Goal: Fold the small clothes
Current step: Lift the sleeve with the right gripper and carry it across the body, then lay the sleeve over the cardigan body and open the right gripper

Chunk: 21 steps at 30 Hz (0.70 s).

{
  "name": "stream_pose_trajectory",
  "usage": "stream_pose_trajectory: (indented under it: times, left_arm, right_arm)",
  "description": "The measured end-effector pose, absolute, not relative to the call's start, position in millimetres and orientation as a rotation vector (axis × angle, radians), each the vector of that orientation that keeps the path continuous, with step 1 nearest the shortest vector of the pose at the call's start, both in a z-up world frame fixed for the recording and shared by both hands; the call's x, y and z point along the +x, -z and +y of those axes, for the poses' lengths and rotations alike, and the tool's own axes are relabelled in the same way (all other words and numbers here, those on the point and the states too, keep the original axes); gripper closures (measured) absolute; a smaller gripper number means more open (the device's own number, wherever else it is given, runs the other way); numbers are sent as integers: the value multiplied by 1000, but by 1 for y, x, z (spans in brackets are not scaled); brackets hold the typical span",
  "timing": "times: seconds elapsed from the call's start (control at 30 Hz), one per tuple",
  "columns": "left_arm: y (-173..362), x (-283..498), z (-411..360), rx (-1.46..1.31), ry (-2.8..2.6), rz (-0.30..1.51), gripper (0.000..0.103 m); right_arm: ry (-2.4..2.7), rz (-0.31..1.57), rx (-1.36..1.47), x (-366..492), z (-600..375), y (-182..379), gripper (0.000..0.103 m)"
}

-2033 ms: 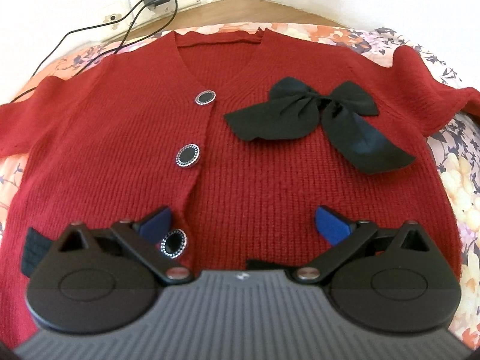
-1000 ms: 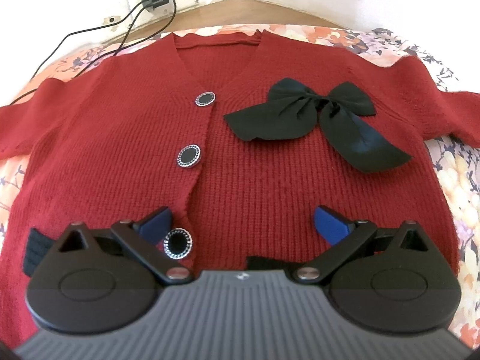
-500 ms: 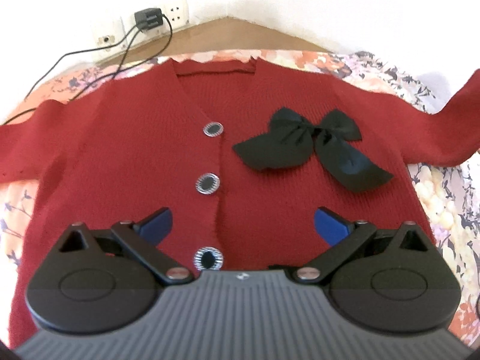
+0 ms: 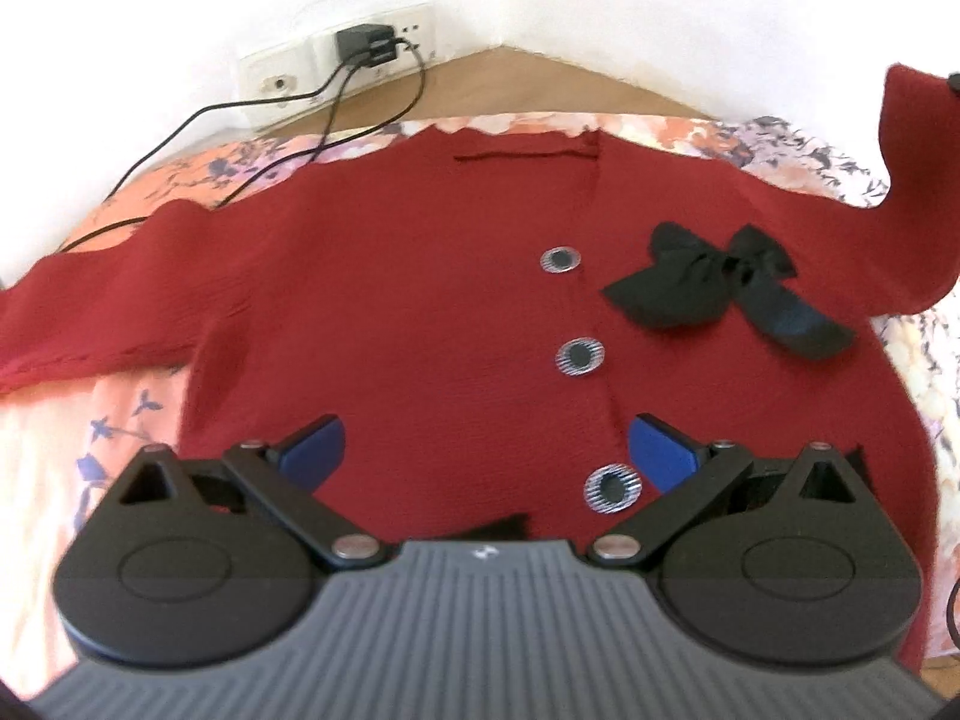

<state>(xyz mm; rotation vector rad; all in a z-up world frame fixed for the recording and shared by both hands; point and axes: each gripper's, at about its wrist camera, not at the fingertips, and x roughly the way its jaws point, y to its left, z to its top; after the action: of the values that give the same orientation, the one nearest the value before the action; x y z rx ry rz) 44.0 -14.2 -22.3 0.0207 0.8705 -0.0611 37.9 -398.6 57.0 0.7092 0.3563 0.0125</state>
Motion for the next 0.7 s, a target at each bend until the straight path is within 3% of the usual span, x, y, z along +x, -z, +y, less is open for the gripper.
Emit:
stream_pose_trajectory:
  times: [0.27,0.7]
  left_arm:
    - [22,35,35,4,7,855,0]
    - [18,12,112,0,-125,785,0]
  right_arm:
    - [-61,363,655,59,-330,-66,92]
    - [-152,390,542,121,-201,-26,92]
